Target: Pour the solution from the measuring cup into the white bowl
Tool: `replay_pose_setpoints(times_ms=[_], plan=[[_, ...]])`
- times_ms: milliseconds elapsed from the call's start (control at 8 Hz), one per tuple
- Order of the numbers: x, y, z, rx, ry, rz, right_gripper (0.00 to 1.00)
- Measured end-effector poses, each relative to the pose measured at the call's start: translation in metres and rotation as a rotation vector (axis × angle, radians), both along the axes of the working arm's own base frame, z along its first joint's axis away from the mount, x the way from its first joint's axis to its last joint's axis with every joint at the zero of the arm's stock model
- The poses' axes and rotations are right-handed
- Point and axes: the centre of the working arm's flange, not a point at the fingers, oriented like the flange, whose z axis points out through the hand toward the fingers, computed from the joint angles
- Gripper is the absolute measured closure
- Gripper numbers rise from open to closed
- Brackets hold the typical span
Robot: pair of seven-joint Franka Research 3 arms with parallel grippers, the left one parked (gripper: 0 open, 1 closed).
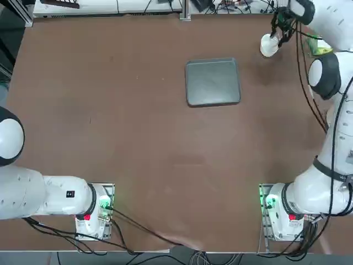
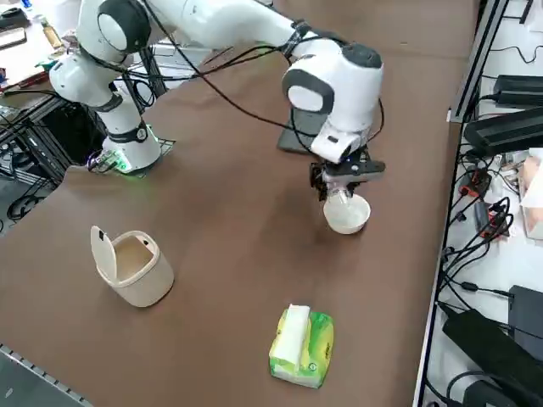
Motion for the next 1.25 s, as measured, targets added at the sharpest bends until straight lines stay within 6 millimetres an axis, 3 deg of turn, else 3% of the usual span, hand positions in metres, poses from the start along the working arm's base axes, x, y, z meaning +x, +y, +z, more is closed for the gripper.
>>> replay_pose_setpoints(times_ms=[250,625,875,1250], plan=[[-0.004,0.034,0.000,-0.241,0.013,-0.064,0.27],[-0.037,0.077,-0.011,-0.643,0.081,-0.253,0.27],[-0.071,0.104,-0.039,-0.875,0.070,-0.403,0.27],[-0.134,0.131,-0.097,-1.119,0.014,-0.549,0.27]])
